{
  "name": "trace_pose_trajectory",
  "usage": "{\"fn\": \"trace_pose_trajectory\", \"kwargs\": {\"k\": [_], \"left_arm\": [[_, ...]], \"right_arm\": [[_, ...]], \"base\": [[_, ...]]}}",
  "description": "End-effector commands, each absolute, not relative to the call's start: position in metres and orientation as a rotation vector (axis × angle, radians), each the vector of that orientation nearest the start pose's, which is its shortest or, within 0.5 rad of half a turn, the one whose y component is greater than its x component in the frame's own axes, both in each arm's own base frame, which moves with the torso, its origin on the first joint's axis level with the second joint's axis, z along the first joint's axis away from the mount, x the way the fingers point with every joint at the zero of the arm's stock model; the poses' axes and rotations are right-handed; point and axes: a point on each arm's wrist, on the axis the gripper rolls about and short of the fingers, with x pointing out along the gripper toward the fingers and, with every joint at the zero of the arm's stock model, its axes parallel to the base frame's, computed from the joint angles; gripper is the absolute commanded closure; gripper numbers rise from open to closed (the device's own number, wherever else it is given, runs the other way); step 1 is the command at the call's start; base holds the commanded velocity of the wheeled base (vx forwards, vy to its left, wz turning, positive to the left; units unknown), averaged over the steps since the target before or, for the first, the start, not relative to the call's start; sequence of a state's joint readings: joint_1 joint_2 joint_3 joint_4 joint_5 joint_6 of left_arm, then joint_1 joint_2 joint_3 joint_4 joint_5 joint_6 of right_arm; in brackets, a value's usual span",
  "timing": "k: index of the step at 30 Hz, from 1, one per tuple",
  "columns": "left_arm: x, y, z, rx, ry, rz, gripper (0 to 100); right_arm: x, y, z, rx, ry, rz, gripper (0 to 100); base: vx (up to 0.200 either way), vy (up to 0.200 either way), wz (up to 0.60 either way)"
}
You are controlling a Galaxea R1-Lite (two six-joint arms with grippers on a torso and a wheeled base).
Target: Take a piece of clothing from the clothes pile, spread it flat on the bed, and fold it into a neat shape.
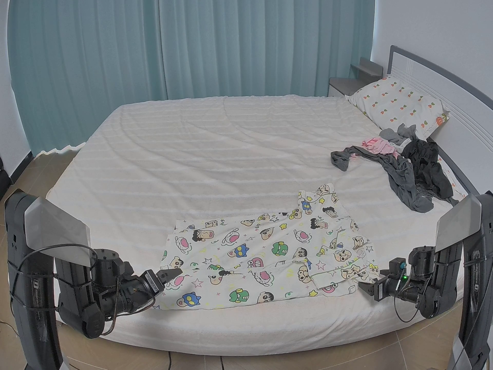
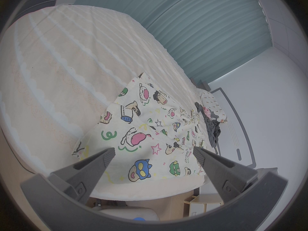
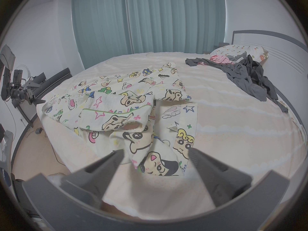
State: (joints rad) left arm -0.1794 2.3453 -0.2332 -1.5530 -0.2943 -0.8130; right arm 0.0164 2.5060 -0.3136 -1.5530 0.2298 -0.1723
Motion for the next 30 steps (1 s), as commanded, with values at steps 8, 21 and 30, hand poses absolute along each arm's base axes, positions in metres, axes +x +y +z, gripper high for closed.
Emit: {"fn": "trace_pose_trajectory", "kwargs": {"k": [8,21,30], "left_arm": [[0.266,-0.055,-0.027,-0.808,0.705,-0.213,0],[0.266,-0.055,-0.027,-0.808,0.705,-0.213,0],[0.266,-0.055,-0.027,-0.808,0.705,-0.213,0]], "right_arm": [[0.281,0.01,-0.06,-0.098,0.592,0.292,100],[0.271,-0.007,-0.054,-0.12,0.598,0.309,100],[0.269,-0.007,-0.062,-0.144,0.622,0.32,100]], "base": [[0.0,0.0,0.0],[0.0,0.0,0.0],[0.0,0.0,0.0]]}}
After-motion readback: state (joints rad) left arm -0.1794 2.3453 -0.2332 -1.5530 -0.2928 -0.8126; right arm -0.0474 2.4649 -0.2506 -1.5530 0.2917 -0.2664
